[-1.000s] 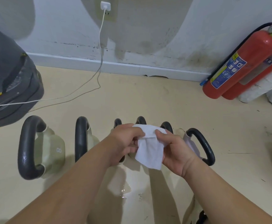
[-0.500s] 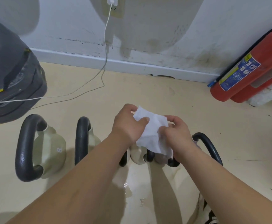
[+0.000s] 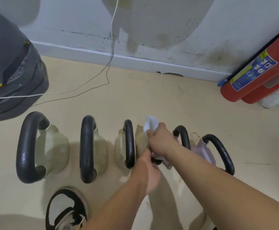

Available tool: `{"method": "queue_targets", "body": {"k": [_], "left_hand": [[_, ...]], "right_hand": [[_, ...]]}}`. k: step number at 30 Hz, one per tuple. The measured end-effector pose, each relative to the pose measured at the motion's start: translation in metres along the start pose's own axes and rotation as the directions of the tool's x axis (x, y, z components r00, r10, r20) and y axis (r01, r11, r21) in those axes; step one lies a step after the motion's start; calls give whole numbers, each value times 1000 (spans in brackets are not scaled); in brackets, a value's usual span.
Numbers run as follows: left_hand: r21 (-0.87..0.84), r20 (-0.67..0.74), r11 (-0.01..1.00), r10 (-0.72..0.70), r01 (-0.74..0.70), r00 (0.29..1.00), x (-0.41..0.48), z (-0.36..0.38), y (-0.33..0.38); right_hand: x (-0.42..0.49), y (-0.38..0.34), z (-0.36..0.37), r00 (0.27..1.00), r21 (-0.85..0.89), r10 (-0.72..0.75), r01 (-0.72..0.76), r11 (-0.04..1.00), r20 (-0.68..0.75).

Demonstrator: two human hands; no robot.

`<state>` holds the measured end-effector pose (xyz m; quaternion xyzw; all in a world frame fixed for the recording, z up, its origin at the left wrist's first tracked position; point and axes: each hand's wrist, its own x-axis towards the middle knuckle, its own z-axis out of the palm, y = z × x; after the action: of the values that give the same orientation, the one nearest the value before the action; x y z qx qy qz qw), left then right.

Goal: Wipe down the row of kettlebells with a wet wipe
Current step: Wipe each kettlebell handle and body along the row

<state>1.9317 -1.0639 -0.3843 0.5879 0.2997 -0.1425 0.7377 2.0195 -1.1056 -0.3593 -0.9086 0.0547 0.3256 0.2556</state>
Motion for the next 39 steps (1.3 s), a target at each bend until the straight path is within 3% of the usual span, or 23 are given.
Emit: {"method": "queue_targets", "body": {"k": [2, 4, 7, 9, 11, 16, 19, 23, 26, 28, 30, 35, 39], "left_hand": [[173, -48, 985, 0, 8, 999, -1, -2, -13], [409, -23, 895, 208, -181, 978, 3, -7, -24], [264, -70, 964, 53, -33, 996, 11, -7, -29], [386, -4, 921, 61, -54, 998, 12, -10, -29], [416, 53, 909, -4, -18, 999, 13, -11, -36], [390, 97, 920, -80, 36, 992, 11, -19, -42], [410, 144, 912, -60, -4, 988, 17, -25, -47], [406, 210, 912, -23, -66, 977, 26, -33, -60], [415, 249, 906, -21, -87, 968, 29, -35, -69], [425, 243, 900, -7, -100, 970, 29, -34, -69], [432, 238, 897, -10, -97, 971, 29, -32, -69], [489, 234, 867, -21, -99, 972, 24, -25, -73], [480, 219, 871, -2, -106, 976, 23, -25, -72]], "right_hand": [[10, -2, 9, 994, -61, -10, 3, 998, -111], [23, -2, 7, 988, -100, -69, 55, 993, -141], [49, -11, -16, 993, -121, -111, 114, 986, 32], [60, -16, -31, 984, -112, -73, 93, 989, 164], [66, -13, -33, 978, -109, -66, 90, 990, 200], [63, 3, -21, 980, -106, -172, 182, 978, 96], [41, 17, -3, 971, -92, -231, 225, 970, -55], [-8, 64, 43, 875, -85, -374, 367, 927, -308], [-23, 87, 62, 834, -89, -405, 403, 911, -375], [-23, 88, 61, 837, -107, -423, 413, 904, -347], [-18, 82, 52, 855, -147, -416, 389, 910, -309], [35, 21, 8, 969, -301, -190, 137, 944, -155], [67, -13, 0, 987, -324, -121, 82, 942, -104]]}}
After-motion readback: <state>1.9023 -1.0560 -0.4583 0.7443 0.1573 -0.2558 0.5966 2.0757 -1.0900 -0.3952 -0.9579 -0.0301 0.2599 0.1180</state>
